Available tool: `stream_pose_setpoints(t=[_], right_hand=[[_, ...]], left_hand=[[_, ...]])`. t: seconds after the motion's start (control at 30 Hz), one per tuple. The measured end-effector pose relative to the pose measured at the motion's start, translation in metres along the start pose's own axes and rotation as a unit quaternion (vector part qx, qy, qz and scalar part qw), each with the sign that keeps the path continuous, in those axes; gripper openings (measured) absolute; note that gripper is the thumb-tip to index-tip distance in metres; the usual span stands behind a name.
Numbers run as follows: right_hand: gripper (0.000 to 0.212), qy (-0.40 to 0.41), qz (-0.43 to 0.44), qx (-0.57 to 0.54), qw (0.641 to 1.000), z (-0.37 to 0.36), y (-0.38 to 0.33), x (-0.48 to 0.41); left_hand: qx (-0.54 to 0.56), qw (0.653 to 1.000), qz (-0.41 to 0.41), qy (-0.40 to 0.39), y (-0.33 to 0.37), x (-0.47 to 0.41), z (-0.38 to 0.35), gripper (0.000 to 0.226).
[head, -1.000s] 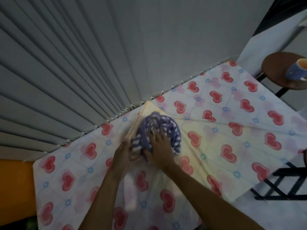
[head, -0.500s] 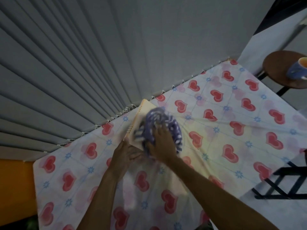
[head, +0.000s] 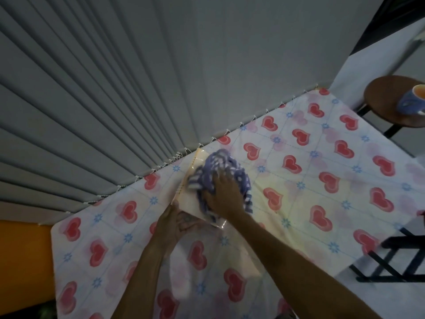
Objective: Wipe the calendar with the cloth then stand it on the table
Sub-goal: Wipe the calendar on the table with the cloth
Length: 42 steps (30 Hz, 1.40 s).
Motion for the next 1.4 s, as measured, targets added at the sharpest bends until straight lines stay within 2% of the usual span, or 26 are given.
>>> stream_pose_setpoints(t=[0.1, 0.17, 0.23, 0.3, 0.37, 0.43, 0.53, 0.63, 0.73, 0.83, 0.97, 1.07, 1.13, 1.23, 1.33, 1.4], right_hand=[[0.073, -0.029, 0.071, -0.040, 0.996, -0.025, -0.018, 0.052], [0.070, -0.041, 0.092, -0.045, 0.994, -0.021, -0.014, 0.043], [0.058, -0.032, 0.062, -0.059, 0.996, -0.005, -0.010, 0.012], [0.041, -0.004, -0.006, -0.110, 0.994, 0.020, -0.003, -0.023], [0.045, -0.015, -0.074, -0.140, 0.987, 0.037, 0.007, -0.046], [0.050, -0.008, -0.091, -0.115, 0.989, 0.040, 0.011, -0.045], [0.051, 0.024, -0.055, -0.083, 0.995, 0.019, 0.005, -0.004], [0.067, -0.003, 0.012, -0.117, 0.993, -0.020, -0.007, 0.073], [0.070, -0.024, 0.042, -0.149, 0.988, -0.031, 0.002, 0.118], [0.057, -0.014, -0.027, -0.222, 0.974, -0.006, 0.025, 0.097], [0.039, 0.038, -0.072, -0.199, 0.977, 0.044, 0.045, 0.039], [0.027, 0.077, -0.082, -0.219, 0.969, 0.062, 0.041, 0.026], [0.030, 0.065, -0.061, -0.205, 0.975, 0.060, 0.032, 0.037], [0.052, 0.024, 0.009, -0.107, 0.994, 0.039, 0.010, 0.081], [0.065, 0.035, 0.083, -0.106, 0.990, 0.030, -0.014, 0.119], [0.066, 0.031, 0.109, -0.105, 0.988, 0.037, -0.014, 0.117]], left_hand=[[-0.019, 0.999, -0.024, 0.012, 0.008, -0.002, 0.001, 0.044], [-0.014, 1.000, -0.023, 0.015, 0.008, -0.001, 0.002, 0.043], [-0.001, 1.000, -0.020, 0.021, 0.006, 0.001, 0.001, 0.041], [0.025, 0.999, -0.021, 0.015, 0.004, 0.004, -0.002, 0.042], [0.042, 0.999, -0.024, -0.013, 0.002, 0.008, -0.007, 0.046], [0.044, 0.998, -0.024, -0.025, 0.001, 0.010, -0.010, 0.047], [0.030, 0.999, -0.033, -0.011, 0.005, 0.008, -0.015, 0.050], [0.018, 0.999, -0.030, 0.006, 0.001, 0.003, -0.010, 0.055], [0.026, 1.000, 0.015, 0.007, -0.012, 0.005, -0.003, 0.057], [0.044, 0.999, 0.013, 0.000, -0.018, 0.013, 0.000, 0.060], [0.075, 0.996, -0.013, -0.048, -0.008, 0.021, -0.009, 0.048], [0.073, 0.995, -0.035, -0.052, 0.005, 0.026, -0.018, 0.042], [0.056, 0.996, -0.044, -0.049, 0.011, 0.027, -0.024, 0.041], [0.037, 0.997, -0.055, -0.043, 0.020, 0.026, -0.030, 0.049], [0.014, 0.999, -0.038, -0.022, 0.026, 0.022, -0.033, 0.042], [0.016, 0.999, -0.036, -0.021, 0.029, 0.022, -0.034, 0.040]])
Point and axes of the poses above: each hand's wrist, its own x-axis away from the middle knuckle, its own z-axis out of the back of the hand, y = z × x, the point moved 3 cm from there along -x, towards the middle knuckle, and after that the axes turned 2 degrees about -x, right-handed, at the moved point
